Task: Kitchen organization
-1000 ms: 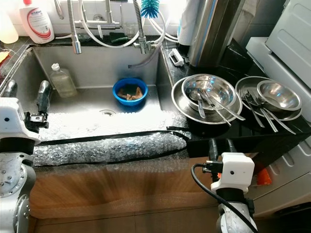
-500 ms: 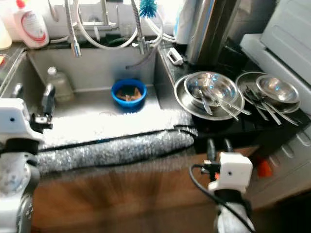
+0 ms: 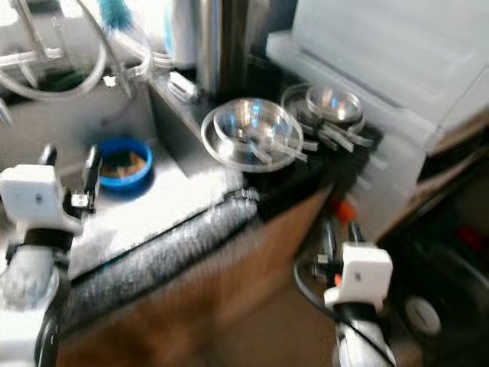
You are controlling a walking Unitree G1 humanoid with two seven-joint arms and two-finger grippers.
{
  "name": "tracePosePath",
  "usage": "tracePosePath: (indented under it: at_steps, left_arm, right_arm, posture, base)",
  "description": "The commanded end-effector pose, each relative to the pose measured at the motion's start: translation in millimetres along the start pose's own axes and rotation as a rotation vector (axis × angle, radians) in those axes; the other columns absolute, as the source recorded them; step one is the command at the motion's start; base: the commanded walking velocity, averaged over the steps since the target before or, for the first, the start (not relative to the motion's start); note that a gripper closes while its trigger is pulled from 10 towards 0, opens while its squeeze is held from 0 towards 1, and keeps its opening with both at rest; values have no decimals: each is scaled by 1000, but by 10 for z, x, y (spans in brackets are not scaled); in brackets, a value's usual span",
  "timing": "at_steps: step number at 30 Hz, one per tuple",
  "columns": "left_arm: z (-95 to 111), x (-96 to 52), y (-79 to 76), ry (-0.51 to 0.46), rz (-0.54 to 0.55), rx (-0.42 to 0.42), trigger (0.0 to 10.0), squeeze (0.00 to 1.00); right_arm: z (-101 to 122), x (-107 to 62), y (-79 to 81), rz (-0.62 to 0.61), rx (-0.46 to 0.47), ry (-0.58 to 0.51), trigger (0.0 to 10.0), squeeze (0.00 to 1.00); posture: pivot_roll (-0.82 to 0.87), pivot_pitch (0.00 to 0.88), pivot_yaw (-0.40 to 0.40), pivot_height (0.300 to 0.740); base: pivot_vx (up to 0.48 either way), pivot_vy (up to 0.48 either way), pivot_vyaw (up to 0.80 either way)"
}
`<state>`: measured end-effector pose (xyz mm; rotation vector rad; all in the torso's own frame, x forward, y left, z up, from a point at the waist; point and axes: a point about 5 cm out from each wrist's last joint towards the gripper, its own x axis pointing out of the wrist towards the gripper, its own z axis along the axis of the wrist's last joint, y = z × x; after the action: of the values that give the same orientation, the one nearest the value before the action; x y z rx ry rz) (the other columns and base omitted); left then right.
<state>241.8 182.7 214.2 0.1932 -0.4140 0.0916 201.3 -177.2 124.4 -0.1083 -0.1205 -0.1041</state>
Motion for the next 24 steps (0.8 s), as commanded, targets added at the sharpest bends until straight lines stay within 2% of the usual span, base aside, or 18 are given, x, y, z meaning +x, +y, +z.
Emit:
tracePosePath:
  at_steps: [1, 6, 11, 14, 21, 24]
  left_arm:
    - [30, 13, -30, -22, -12, -7, 10000, 0]
    - [19, 26, -82, -28, -35, -24, 10000, 0]
    - [-72, 2, -257, -3, -104, -61, 10000, 0]
    - [-116, -4, -328, 7, -105, -87, 10000, 0]
    - [-93, 38, -341, -15, -98, -97, 10000, 0]
    - [-91, 42, -339, -23, -98, -96, 10000, 0]
  right_arm:
    - [2, 1, -24, -6, -13, -5, 10000, 0]
    - [-8, 3, -37, -12, -14, -6, 10000, 0]
    - [-8, 25, -48, -16, -29, -9, 10000, 0]
    - [23, 71, -91, -22, -45, -28, 10000, 0]
    - [101, 175, -130, -15, -55, -65, 10000, 0]
    - [155, 241, -85, -11, 11, -84, 10000, 0]
  posture:
    - [53, 108, -12, 740]
    - [52, 102, -12, 740]
    - [41, 90, -18, 740]
    - [31, 81, -26, 740]
    - [34, 78, -35, 740]
    - [35, 80, -34, 740]
  base:
    - [0, 0, 0]
    - [0, 0, 0]
    - [0, 0, 0]
    - [0, 0, 0]
    - [0, 0, 0]
    - [0, 0, 0]
